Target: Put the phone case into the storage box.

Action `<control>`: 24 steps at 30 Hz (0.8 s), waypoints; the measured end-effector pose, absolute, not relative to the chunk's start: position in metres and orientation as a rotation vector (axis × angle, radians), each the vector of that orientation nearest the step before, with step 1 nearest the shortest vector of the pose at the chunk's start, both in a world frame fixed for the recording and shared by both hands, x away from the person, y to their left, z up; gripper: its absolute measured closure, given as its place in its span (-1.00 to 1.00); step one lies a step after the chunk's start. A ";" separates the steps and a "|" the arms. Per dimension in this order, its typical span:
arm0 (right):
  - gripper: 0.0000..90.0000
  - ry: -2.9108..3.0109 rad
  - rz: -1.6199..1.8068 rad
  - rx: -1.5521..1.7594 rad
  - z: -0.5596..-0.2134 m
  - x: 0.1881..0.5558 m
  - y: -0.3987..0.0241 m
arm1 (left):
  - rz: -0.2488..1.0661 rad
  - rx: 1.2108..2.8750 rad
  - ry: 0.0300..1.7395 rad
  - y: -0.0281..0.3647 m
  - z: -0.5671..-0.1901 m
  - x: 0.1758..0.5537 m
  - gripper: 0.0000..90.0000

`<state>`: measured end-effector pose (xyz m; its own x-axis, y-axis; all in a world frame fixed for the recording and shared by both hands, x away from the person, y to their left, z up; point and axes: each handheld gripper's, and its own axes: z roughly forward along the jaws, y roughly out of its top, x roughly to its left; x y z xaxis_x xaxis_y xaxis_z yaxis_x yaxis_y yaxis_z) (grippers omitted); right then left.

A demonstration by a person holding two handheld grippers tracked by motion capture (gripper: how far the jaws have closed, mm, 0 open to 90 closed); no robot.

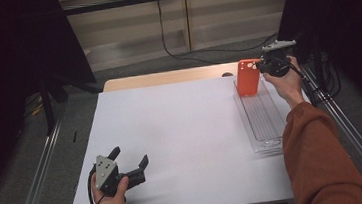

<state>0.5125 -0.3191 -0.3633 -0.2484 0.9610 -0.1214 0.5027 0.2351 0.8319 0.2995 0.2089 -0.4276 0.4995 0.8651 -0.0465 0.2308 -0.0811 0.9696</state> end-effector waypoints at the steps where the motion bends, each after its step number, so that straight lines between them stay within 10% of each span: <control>1: 0.81 1.855 0.898 1.345 -0.364 0.512 -0.319 | 0.693 1.602 0.964 0.209 -0.427 0.300 -0.96; 24: 0.73 1.828 0.923 1.381 -0.368 0.516 -0.321 | 0.691 1.606 0.966 0.209 -0.428 0.300 -0.96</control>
